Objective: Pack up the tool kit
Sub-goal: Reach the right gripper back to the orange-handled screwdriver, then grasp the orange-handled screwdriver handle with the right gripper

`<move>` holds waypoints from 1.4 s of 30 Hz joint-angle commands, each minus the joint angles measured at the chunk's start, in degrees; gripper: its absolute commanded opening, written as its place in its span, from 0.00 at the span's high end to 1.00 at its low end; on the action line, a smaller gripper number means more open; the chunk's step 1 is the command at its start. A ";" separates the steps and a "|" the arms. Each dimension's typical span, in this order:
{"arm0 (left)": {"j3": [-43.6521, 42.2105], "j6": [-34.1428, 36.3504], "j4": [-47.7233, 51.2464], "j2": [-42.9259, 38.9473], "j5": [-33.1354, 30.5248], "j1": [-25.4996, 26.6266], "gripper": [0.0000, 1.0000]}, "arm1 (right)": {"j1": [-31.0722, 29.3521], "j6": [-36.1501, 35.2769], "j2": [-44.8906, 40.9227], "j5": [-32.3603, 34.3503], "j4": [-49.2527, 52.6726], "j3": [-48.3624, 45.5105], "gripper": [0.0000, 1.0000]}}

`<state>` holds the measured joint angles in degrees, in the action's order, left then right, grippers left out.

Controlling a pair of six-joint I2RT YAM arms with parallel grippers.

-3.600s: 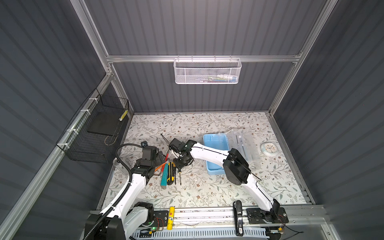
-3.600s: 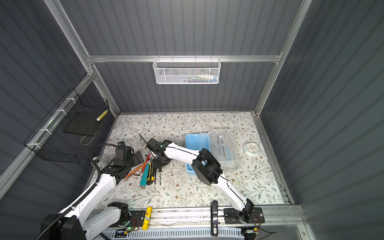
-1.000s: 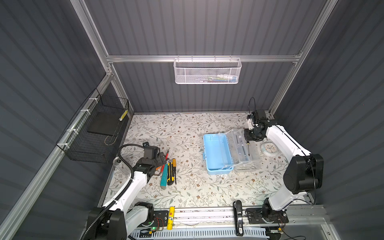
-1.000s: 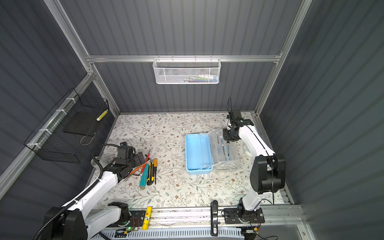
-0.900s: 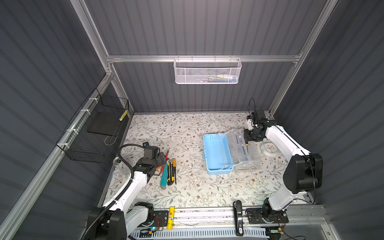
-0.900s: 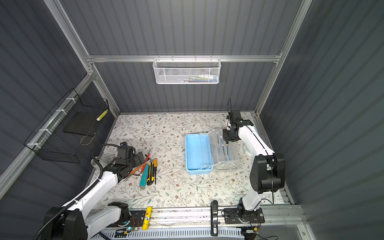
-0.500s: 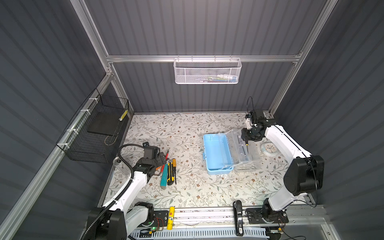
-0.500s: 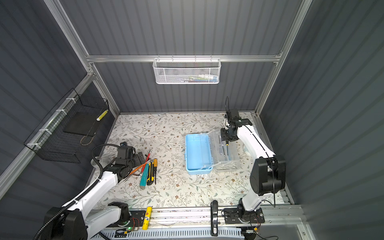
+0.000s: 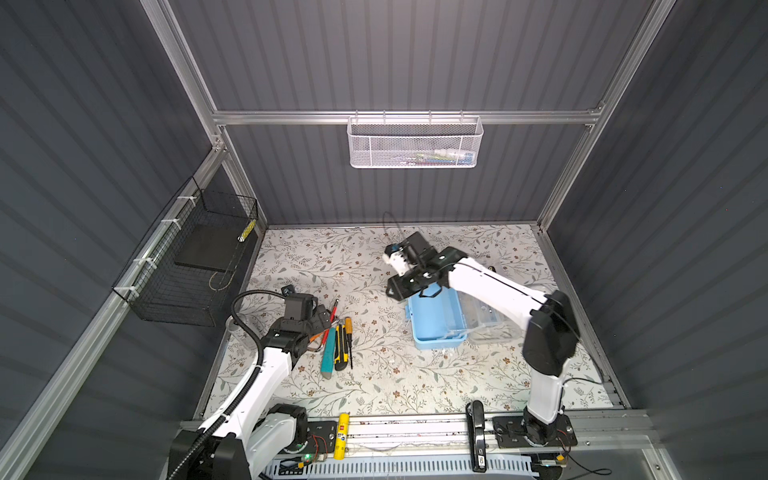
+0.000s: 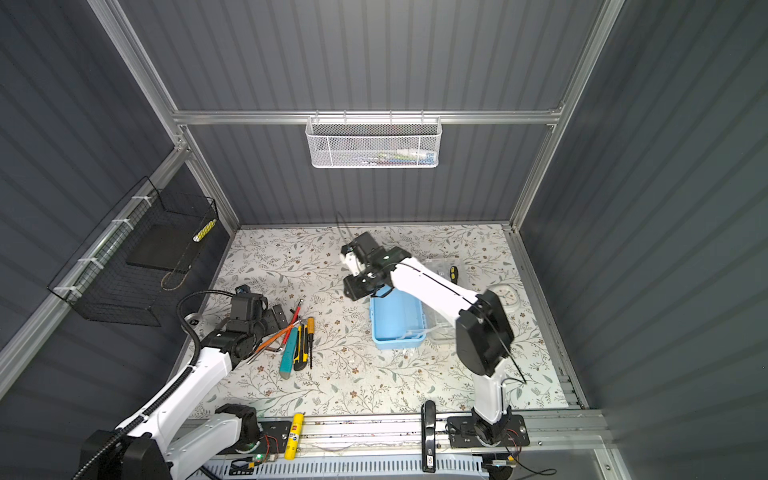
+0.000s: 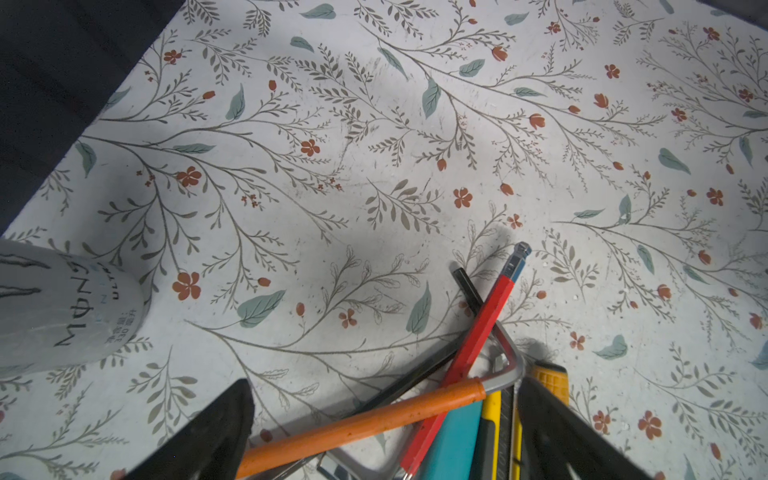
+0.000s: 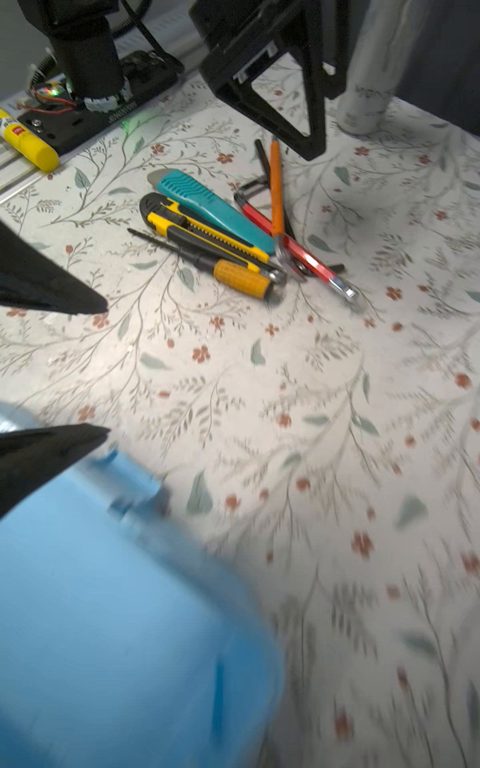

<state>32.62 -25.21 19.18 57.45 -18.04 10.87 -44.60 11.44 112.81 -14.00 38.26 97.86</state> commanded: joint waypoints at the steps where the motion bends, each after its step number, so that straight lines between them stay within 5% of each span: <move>1: 0.96 -1.33 1.79 -1.32 -0.75 -0.33 0.01 | -4.96 2.75 6.89 -2.35 -2.33 4.76 0.54; 10: 0.93 -0.41 0.51 -0.59 0.49 -0.33 0.01 | -10.28 -2.06 18.58 2.58 -0.13 13.62 0.53; 42: 1.48 1.70 1.85 -1.29 -1.52 -0.33 0.01 | -14.28 -2.80 30.77 9.53 6.03 25.87 0.53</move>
<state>32.62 -24.82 19.79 56.58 -18.35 10.87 -58.11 9.80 141.23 -6.79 41.41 122.37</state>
